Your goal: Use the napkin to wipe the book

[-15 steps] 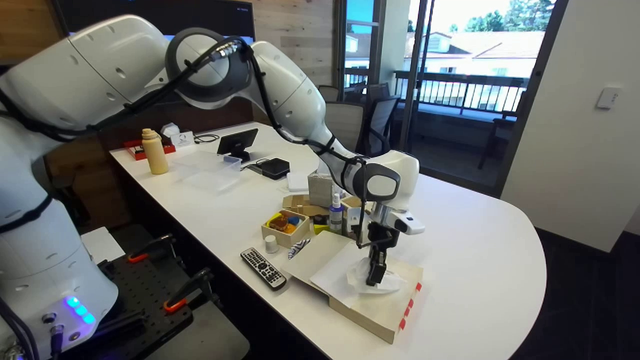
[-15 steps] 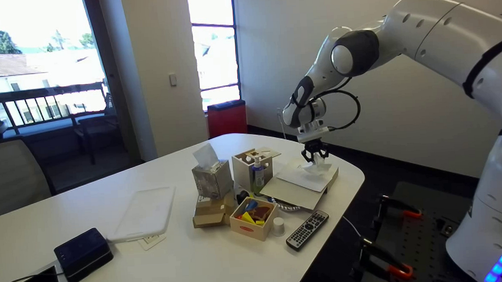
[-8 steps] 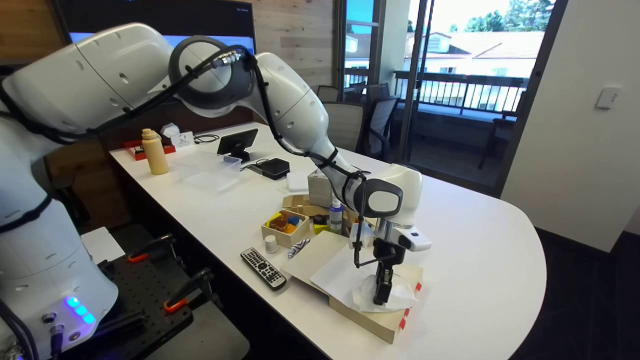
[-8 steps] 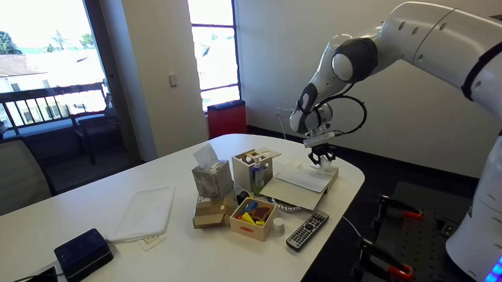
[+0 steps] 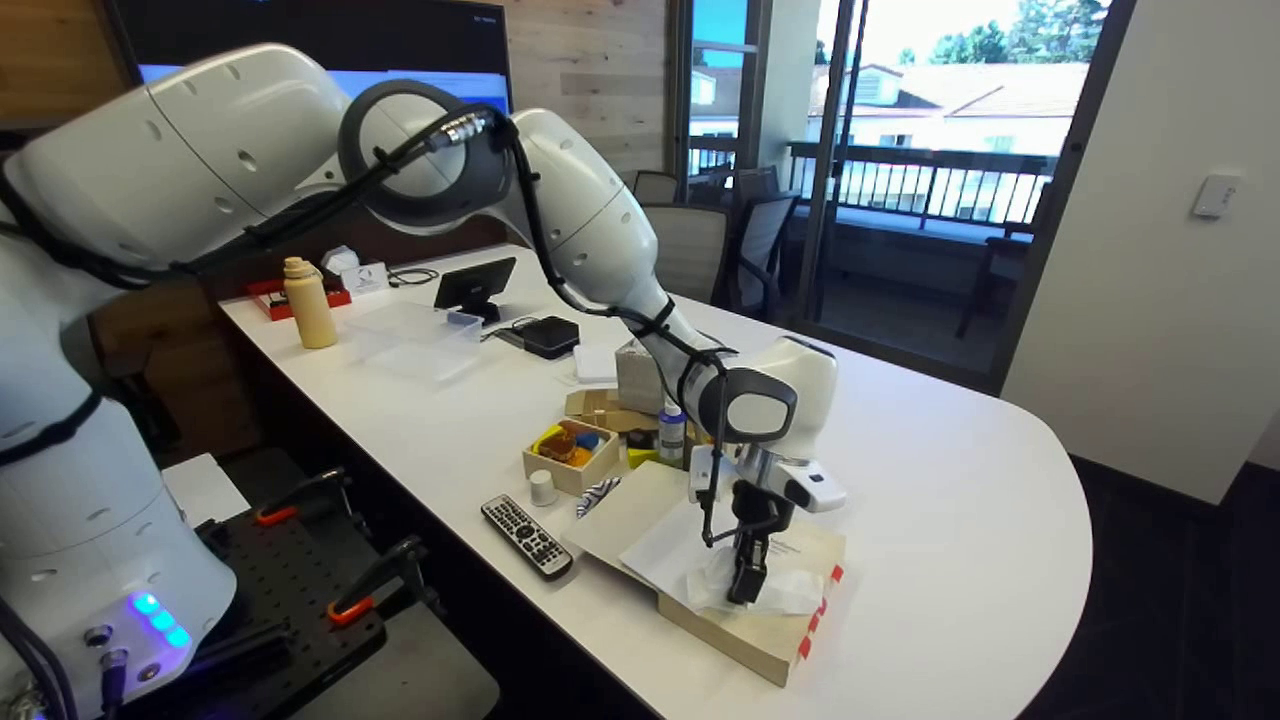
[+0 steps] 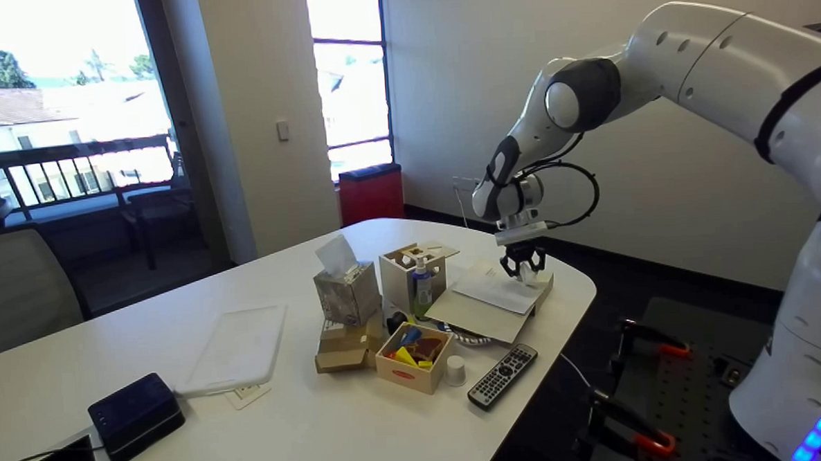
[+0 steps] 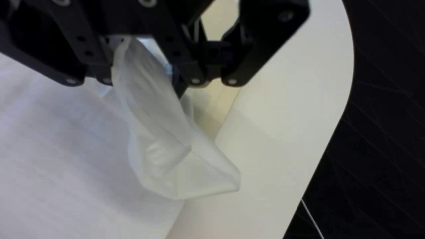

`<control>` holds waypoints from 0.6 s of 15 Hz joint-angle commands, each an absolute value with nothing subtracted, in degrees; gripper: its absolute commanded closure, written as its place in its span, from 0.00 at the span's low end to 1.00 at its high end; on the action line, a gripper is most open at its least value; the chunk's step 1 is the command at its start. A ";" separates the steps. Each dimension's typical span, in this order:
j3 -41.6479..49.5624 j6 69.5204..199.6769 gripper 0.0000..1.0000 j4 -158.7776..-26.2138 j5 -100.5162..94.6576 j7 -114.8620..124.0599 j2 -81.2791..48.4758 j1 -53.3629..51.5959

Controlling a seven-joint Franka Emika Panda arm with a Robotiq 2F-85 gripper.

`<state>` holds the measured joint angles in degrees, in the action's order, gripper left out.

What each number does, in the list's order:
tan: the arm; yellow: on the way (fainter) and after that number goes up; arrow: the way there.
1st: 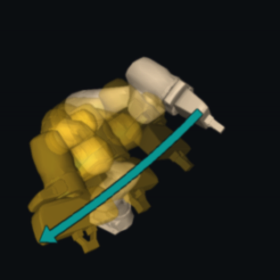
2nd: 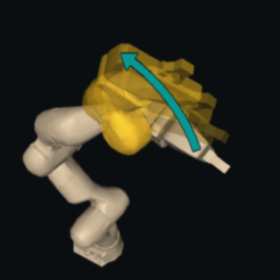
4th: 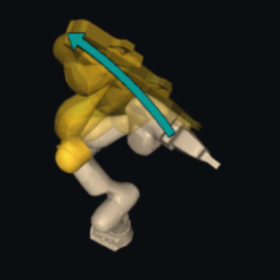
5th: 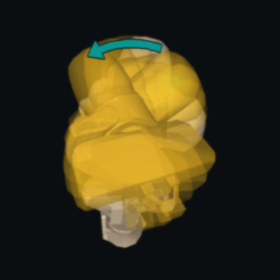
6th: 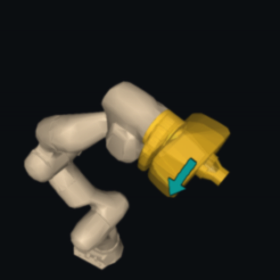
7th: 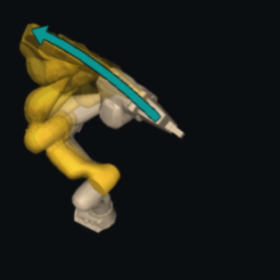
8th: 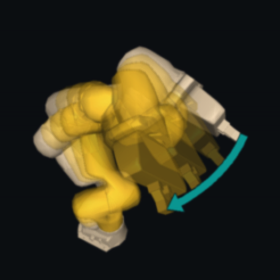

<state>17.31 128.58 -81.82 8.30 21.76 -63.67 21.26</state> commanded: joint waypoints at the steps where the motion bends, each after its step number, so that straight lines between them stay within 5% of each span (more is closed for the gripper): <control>1: 15.02 130.61 0.97 -84.70 9.29 18.02 -60.32 21.33; 9: 10.08 124.74 0.97 -83.51 8.71 10.57 -59.36 20.69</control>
